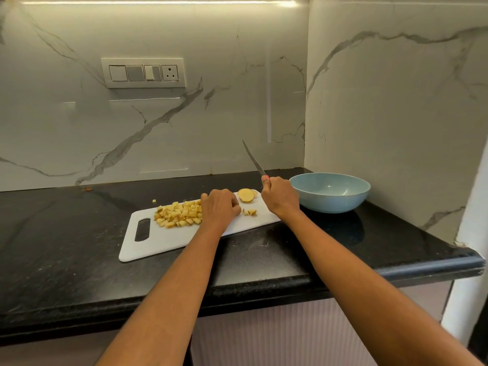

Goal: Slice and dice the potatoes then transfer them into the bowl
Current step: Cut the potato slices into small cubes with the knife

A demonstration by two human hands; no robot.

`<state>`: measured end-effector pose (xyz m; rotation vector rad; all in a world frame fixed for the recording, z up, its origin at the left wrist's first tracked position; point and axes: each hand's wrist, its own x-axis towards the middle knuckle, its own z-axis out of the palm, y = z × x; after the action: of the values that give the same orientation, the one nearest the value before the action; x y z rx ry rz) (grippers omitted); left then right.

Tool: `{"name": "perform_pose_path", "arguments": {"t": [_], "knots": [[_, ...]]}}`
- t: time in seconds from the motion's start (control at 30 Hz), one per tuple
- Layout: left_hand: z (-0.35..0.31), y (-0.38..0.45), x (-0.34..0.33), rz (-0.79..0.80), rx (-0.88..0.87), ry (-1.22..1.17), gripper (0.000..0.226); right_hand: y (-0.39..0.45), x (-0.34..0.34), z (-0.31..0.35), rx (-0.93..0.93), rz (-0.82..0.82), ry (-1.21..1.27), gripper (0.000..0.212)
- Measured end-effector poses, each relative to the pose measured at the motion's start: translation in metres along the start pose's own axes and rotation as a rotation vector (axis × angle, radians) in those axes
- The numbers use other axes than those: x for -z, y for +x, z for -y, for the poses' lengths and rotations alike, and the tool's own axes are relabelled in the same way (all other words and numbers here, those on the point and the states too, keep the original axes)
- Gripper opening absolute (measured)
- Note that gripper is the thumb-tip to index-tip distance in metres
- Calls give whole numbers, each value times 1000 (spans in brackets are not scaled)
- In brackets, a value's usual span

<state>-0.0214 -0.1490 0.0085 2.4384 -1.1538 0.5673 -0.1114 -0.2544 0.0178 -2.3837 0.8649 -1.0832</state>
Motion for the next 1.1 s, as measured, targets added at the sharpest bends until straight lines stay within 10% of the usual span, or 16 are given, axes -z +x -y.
{"name": "perform_pose_path", "arguments": {"t": [0.4,1.1], "knots": [[9,-5,7,52,46,-210,14,-47,29,26,-104,336,-228,23],[9,-1,4,34,142,-307,7,-85,46,43,11,378,-372,21]]}}
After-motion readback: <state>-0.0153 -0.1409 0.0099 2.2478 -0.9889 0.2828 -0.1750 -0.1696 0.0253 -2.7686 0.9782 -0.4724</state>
